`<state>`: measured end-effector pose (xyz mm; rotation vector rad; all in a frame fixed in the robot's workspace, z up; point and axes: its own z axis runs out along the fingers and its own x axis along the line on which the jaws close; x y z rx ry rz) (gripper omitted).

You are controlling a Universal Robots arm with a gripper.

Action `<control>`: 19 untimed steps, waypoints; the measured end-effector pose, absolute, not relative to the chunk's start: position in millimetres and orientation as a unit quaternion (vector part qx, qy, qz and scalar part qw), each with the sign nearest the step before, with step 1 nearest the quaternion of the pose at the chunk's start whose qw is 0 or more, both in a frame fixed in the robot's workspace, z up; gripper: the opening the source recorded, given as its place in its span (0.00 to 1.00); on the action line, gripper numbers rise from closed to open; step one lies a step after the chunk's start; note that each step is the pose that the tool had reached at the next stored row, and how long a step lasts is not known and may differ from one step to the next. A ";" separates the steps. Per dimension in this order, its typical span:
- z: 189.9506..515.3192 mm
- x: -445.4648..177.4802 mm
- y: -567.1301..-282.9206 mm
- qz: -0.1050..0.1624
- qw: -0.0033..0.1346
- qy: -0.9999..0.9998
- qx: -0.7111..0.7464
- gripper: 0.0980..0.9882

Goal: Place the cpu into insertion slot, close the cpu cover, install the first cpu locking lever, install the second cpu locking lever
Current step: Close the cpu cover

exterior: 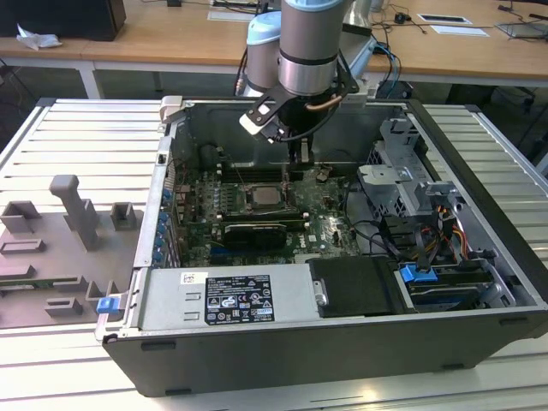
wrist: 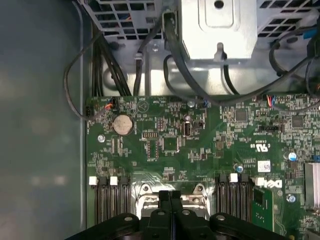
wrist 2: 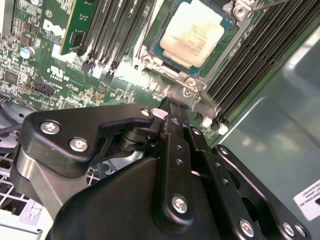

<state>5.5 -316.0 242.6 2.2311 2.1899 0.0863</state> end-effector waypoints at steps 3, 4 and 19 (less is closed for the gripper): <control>239.8 -0.1 -316.0 0.028 0.007 0.700 0.713 0.01; 237.2 -3.3 -316.0 0.028 0.007 0.700 0.713 0.01; 230.8 -28.3 -315.9 0.025 0.003 0.739 0.673 0.01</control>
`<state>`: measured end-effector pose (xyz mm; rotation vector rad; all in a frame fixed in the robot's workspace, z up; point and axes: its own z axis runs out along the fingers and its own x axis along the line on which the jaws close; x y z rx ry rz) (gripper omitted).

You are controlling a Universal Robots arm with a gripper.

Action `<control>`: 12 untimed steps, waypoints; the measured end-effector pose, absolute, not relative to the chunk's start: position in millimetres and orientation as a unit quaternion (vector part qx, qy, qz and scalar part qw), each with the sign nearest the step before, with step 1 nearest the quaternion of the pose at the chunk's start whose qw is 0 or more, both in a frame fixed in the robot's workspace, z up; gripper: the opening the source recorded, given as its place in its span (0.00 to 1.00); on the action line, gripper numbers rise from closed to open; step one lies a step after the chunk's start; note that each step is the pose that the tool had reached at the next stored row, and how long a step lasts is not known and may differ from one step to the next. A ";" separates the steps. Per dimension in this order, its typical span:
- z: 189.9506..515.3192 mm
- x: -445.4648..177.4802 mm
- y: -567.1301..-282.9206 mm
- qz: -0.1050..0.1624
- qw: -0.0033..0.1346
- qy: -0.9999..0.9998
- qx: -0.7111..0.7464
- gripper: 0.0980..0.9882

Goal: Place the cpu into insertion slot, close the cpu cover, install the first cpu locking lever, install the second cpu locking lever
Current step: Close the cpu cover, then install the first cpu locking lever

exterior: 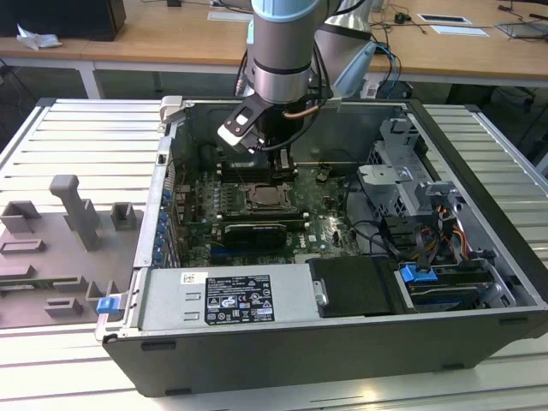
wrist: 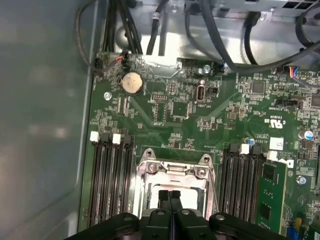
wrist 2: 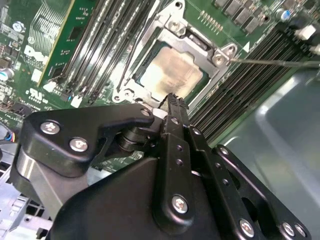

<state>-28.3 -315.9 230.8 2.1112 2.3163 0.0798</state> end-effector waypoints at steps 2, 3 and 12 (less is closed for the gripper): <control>230.8 -31.3 -315.9 0.025 0.003 0.739 0.673 0.01; 230.8 -32.1 -315.9 0.025 0.003 0.739 0.673 0.01; 230.2 -35.4 -316.0 0.025 0.003 0.739 0.673 0.01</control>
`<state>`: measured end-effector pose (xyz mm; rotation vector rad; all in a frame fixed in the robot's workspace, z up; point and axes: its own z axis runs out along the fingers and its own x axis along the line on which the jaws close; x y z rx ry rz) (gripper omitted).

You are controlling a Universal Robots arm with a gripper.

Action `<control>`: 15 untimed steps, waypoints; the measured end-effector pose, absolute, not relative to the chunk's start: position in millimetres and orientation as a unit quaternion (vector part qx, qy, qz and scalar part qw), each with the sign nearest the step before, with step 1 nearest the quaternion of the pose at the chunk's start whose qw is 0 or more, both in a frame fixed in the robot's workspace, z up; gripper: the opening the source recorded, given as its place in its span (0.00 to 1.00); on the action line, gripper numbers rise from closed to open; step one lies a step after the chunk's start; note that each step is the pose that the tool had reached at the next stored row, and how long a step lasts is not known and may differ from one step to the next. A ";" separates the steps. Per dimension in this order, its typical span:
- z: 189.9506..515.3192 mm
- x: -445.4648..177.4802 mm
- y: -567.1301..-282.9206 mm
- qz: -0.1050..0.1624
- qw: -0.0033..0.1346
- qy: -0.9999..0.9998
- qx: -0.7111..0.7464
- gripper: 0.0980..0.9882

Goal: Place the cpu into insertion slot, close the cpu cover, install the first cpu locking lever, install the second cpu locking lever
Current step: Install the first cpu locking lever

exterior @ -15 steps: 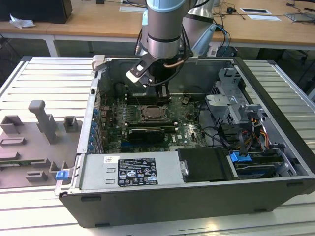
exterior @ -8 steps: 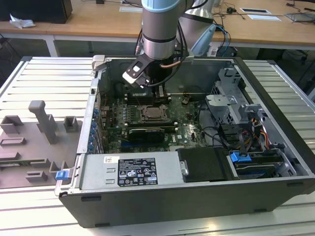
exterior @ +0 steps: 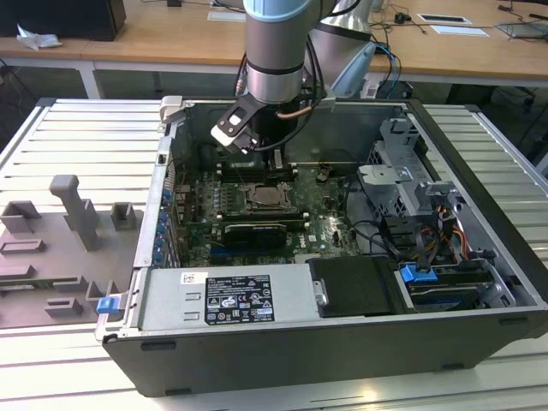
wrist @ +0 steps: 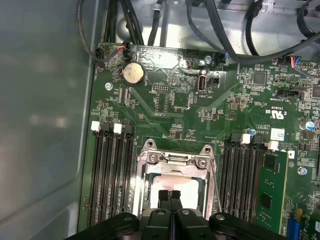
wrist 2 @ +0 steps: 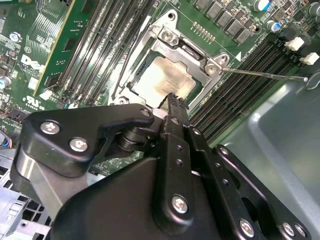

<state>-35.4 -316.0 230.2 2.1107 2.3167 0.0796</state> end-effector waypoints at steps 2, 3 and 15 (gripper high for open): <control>230.1 -35.5 -315.9 0.026 0.003 0.739 0.673 0.01; 230.1 -35.4 -315.7 0.026 0.003 0.739 0.673 0.01; 249.9 -34.2 -310.0 0.026 0.003 0.734 0.679 0.01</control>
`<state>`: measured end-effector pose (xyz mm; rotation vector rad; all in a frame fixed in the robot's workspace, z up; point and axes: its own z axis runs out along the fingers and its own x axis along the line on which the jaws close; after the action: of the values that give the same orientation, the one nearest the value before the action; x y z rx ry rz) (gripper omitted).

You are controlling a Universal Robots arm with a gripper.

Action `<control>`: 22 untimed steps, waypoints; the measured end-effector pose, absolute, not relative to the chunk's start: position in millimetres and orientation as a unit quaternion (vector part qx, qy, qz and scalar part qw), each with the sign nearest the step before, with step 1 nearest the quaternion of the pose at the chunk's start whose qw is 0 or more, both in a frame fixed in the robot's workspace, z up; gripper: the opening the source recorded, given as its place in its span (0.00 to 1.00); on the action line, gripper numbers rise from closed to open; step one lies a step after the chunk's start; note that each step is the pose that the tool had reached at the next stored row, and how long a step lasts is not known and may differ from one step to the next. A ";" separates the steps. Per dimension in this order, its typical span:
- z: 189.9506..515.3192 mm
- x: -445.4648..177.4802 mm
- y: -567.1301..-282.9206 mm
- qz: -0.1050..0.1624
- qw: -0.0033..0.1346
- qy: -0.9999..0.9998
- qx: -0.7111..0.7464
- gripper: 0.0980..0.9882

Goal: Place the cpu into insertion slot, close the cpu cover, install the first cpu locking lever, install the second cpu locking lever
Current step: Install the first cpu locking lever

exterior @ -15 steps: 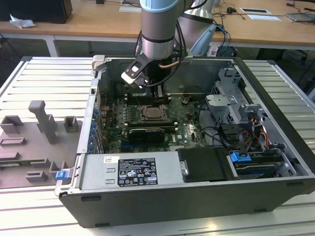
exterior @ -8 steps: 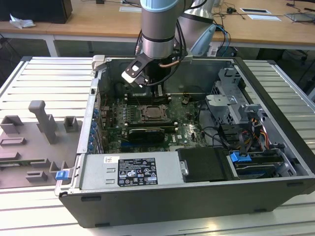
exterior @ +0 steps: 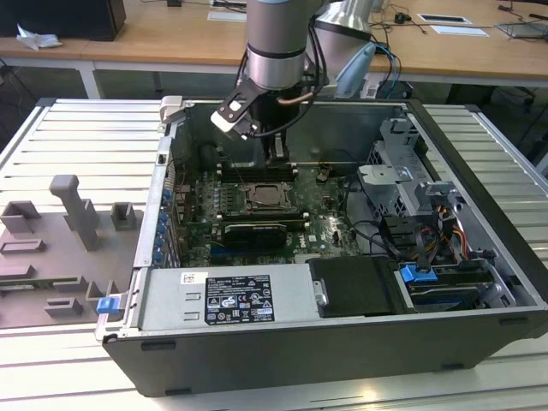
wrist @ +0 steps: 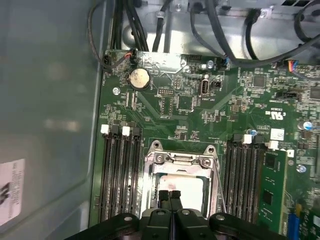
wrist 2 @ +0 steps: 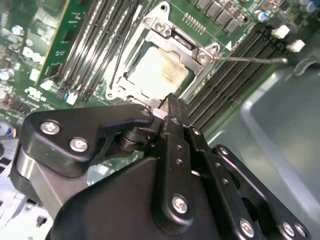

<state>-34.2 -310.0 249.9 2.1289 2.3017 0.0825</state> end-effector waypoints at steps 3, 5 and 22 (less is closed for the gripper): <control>267.0 -34.3 -309.0 0.026 0.003 0.734 0.679 0.01; 268.1 -34.3 -309.1 0.025 0.002 0.734 0.679 0.01; 267.6 -34.3 -309.5 0.021 -0.004 0.820 0.572 0.01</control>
<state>-34.3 -309.5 267.6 1.8031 2.5823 0.0669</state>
